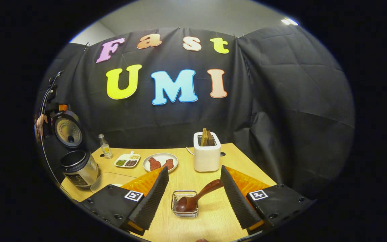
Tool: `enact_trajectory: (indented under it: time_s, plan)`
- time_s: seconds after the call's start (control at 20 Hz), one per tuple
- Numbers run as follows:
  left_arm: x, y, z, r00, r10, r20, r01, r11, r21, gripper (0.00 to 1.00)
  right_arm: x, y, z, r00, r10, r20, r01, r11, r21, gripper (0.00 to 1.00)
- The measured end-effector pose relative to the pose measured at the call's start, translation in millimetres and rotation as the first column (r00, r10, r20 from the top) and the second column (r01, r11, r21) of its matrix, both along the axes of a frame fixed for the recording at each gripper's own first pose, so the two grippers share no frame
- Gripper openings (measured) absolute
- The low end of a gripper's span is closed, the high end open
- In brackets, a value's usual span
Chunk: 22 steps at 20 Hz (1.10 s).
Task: Close the left gripper, press the button to open the rice cooker; take a wooden spoon from the chopstick holder with the right hand, scoop a spoonful of rice and pour it into the rice cooker, then put the wooden spoon back into the chopstick holder.
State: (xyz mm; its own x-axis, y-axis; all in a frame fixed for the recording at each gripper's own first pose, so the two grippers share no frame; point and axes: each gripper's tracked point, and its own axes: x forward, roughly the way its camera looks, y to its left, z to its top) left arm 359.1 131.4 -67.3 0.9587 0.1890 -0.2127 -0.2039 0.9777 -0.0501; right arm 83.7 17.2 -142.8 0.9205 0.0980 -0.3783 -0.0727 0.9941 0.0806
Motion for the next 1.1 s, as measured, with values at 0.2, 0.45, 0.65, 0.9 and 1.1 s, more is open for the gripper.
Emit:
enact_trajectory:
  time_s: [0.2,0.45,0.65,0.9,1.1]
  plan:
    - [-27,-11,-7,1.000,-0.001,-0.007,0.001,1.000,-0.001,0.84,-1,4,-1,0.999,0.035,0.000,-0.035,0.999,0.014,0.98]
    - [-57,-22,-17,1.000,0.001,-0.020,-0.001,1.000,-0.005,0.84,-4,3,-3,0.997,0.072,-0.005,-0.072,0.997,0.017,0.98]
    - [-79,-32,-29,0.999,0.001,-0.040,-0.002,1.000,-0.014,0.86,-10,-2,-3,0.996,0.085,-0.004,-0.085,0.996,0.023,0.98]
    - [-111,-47,-51,0.997,-0.005,-0.071,0.003,1.000,-0.026,0.86,-14,-4,-7,0.994,0.105,-0.014,-0.104,0.994,0.032,0.98]
    - [-130,-56,-68,0.994,-0.017,-0.110,0.013,0.999,-0.038,0.84,-17,-5,-11,0.992,0.123,-0.021,-0.122,0.992,0.034,0.98]
